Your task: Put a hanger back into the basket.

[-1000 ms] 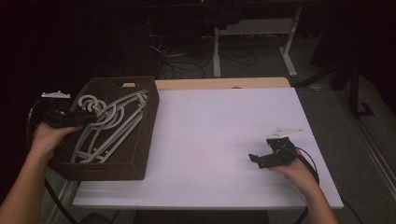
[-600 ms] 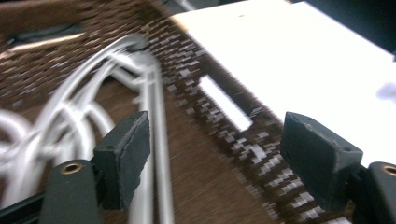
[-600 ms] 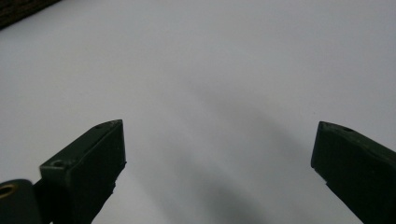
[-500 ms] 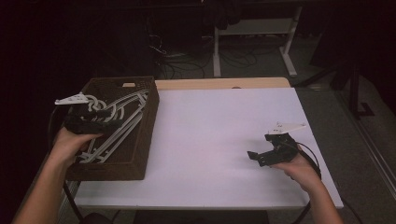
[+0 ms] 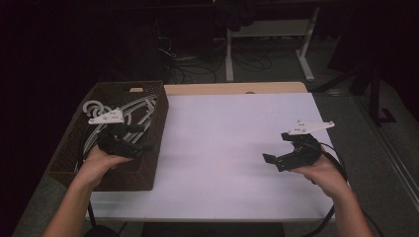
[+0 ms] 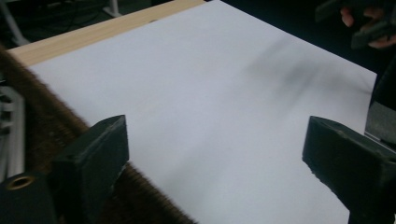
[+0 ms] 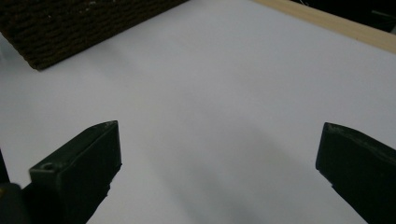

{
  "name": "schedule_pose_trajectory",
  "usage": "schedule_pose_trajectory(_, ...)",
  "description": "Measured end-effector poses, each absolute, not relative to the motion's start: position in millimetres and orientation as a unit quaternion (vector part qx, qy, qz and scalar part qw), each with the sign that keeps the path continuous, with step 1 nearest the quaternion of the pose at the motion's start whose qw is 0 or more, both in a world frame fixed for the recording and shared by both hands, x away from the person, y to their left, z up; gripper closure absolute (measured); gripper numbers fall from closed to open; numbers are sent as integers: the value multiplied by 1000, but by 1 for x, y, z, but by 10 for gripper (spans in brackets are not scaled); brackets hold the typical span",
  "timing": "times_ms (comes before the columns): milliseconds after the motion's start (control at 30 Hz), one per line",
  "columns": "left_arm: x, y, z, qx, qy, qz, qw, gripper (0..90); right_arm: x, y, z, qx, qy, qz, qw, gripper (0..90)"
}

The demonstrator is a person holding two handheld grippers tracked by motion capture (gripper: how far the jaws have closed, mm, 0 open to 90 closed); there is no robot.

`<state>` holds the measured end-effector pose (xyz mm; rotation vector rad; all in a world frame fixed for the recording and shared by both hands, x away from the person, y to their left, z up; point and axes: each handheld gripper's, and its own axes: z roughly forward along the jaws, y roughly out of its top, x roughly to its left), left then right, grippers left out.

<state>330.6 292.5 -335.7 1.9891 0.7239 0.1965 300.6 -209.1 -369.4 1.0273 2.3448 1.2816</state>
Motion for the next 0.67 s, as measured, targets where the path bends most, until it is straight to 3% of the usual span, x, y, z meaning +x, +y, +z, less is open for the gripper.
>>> schedule_pose_trajectory(233, 328, 282, -343, 822, 282, 74, 489, 4, 301, -210, -354, 340, 810, 455, 146, 0)
schedule_pose_trajectory(667, 326, 284, -342, 817, 278, 72, 500, 4, 301, -210, -351, 335, 809, 459, 151, 0)
